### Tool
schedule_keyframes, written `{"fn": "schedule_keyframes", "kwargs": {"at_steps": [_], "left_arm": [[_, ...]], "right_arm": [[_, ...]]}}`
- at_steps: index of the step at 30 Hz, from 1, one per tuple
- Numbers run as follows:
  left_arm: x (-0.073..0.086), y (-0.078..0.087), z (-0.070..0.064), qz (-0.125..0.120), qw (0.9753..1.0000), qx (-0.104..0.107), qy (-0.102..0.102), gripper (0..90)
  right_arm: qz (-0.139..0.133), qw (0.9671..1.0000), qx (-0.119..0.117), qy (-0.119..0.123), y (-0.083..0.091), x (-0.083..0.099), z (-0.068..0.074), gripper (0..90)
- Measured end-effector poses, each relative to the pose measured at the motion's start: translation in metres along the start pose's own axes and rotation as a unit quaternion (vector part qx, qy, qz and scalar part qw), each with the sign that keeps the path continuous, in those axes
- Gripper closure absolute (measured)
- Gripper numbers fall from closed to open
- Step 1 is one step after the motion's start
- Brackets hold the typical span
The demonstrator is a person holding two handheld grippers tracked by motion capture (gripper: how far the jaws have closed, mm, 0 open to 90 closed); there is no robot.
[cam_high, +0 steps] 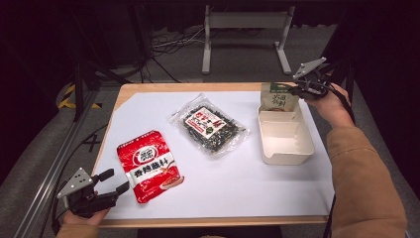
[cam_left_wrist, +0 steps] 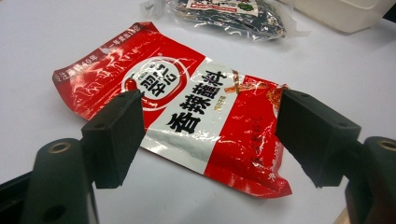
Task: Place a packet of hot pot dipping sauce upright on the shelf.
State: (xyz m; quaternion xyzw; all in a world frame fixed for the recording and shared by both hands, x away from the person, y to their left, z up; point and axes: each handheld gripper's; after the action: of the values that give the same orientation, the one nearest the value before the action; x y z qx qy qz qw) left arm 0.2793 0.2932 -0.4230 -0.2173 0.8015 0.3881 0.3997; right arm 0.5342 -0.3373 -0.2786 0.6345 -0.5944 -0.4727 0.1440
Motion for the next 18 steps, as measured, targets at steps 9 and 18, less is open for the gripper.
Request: {"fn": "schedule_keyframes", "kwargs": {"at_steps": [9, 18], "left_arm": [[-0.0011, -0.0017, -0.0006, 0.001, 1.0000, 0.003, -0.001, 24.3], [-0.0038, -0.0055, -0.0005, 0.003, 0.9999, 0.008, -0.009, 24.3]], "right_arm": [[-0.006, 0.9998, -0.004, -0.019, 0.0007, 0.0021, 0.0002, 73.5], [-0.041, 0.9982, 0.018, -0.040, 0.0074, 0.0042, 0.0015, 41.9]]}}
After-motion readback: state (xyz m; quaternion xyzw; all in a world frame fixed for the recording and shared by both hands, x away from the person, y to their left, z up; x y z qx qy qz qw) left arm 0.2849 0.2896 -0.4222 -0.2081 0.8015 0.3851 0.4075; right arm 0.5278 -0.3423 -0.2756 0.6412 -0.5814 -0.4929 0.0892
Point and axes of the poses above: each handheld gripper's, and its own axes: y roughly backward along the jaws, x roughly out of its underside, z roughly to its left, and after that the axes turned 15 degrees about y, right-handed
